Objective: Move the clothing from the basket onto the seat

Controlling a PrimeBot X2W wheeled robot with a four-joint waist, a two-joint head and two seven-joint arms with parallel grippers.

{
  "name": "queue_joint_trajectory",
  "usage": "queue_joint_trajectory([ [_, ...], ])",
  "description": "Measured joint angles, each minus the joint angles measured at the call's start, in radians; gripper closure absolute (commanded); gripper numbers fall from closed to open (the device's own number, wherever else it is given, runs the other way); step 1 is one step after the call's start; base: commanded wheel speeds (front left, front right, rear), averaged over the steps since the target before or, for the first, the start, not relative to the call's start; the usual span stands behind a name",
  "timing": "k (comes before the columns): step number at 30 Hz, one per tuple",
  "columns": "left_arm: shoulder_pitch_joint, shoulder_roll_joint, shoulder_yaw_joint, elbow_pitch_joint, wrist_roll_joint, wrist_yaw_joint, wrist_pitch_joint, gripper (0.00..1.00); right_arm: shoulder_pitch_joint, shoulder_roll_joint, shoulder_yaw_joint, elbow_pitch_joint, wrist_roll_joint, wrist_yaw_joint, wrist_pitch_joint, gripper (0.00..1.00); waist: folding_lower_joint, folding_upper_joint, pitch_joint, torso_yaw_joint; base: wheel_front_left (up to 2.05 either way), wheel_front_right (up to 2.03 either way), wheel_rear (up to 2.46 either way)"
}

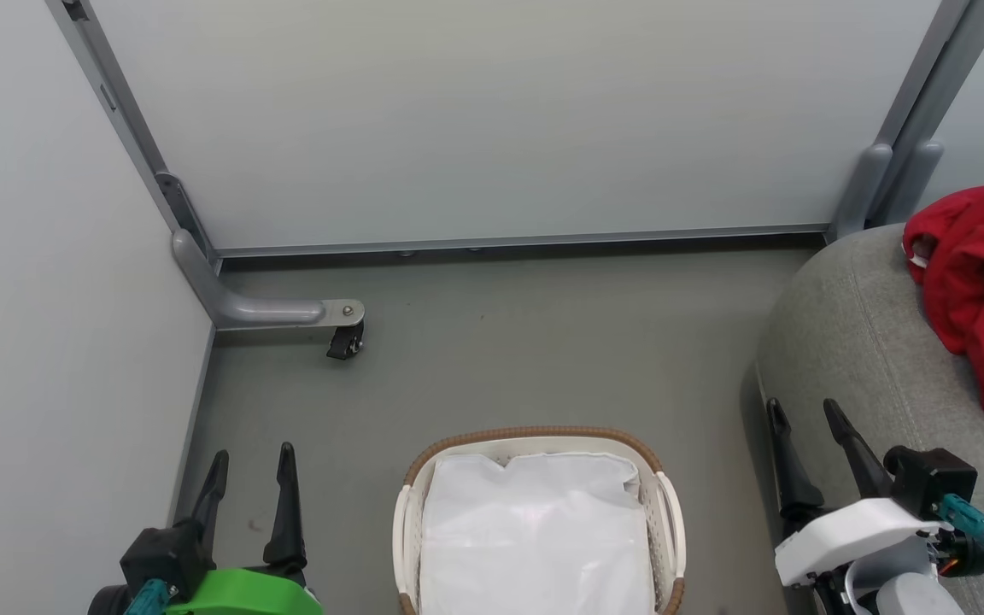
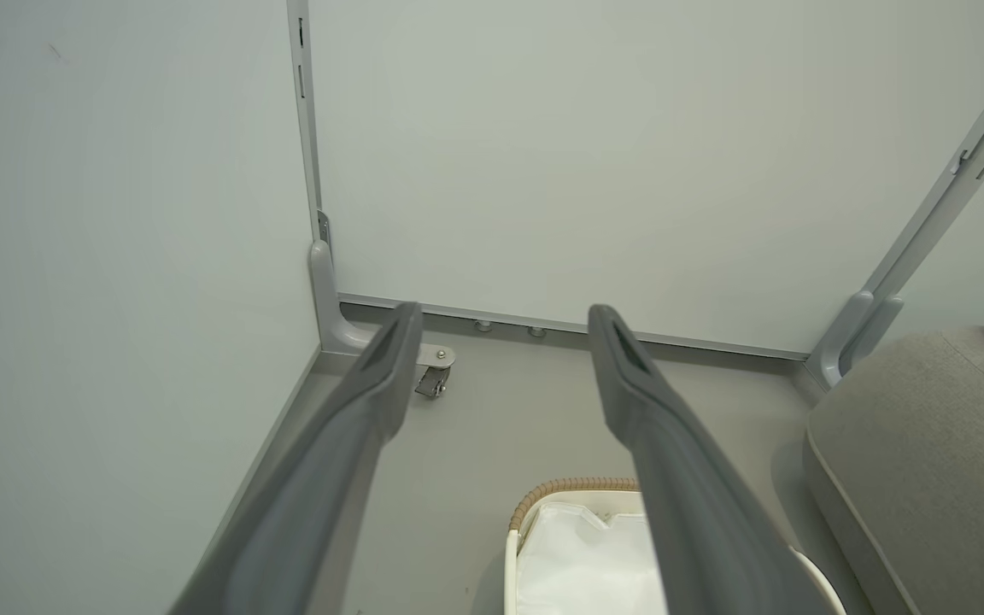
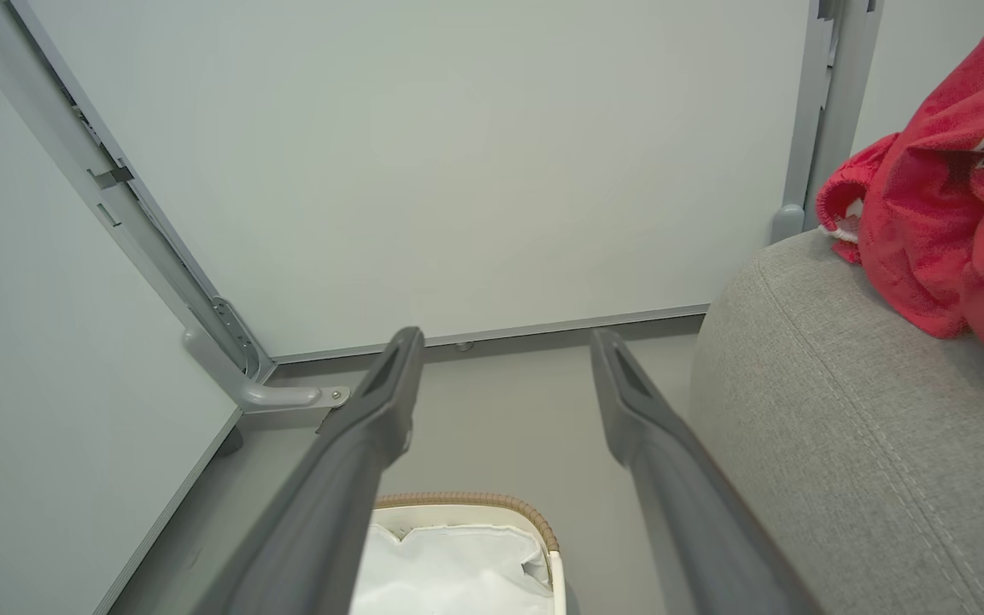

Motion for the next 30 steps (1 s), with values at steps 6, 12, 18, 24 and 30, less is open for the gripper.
queue_joint_trajectory([
  [6,0.020,0.000,-0.003,-0.009,0.000,0.000,0.000,0.00,0.037,0.000,-0.001,-0.012,-0.005,0.000,0.000,0.00,0.0000,0.0000,-0.012,0.000,0.00,0.00,0.00],
  [12,0.020,0.000,-0.003,-0.008,0.002,0.000,0.000,0.00,0.038,0.000,-0.010,-0.017,-0.003,0.000,0.000,0.00,0.0000,0.0000,-0.015,0.003,0.00,0.00,0.00],
  [18,0.020,0.000,-0.006,0.000,0.002,-0.002,0.000,0.00,0.038,0.000,-0.007,-0.019,0.001,0.000,0.000,0.00,0.0000,0.0000,-0.016,0.004,0.00,0.00,0.00],
  [24,0.020,0.000,-0.006,0.014,-0.009,-0.003,0.000,0.00,0.038,0.000,-0.005,-0.019,0.004,0.000,0.000,0.00,0.0000,0.0000,-0.017,0.003,0.00,0.00,0.00],
  [30,0.022,-0.002,-0.010,0.054,-0.018,-0.003,0.000,1.00,0.050,0.007,-0.005,0.011,0.007,0.000,0.001,1.00,0.0000,0.0000,-0.017,0.001,0.00,0.00,0.00],
])
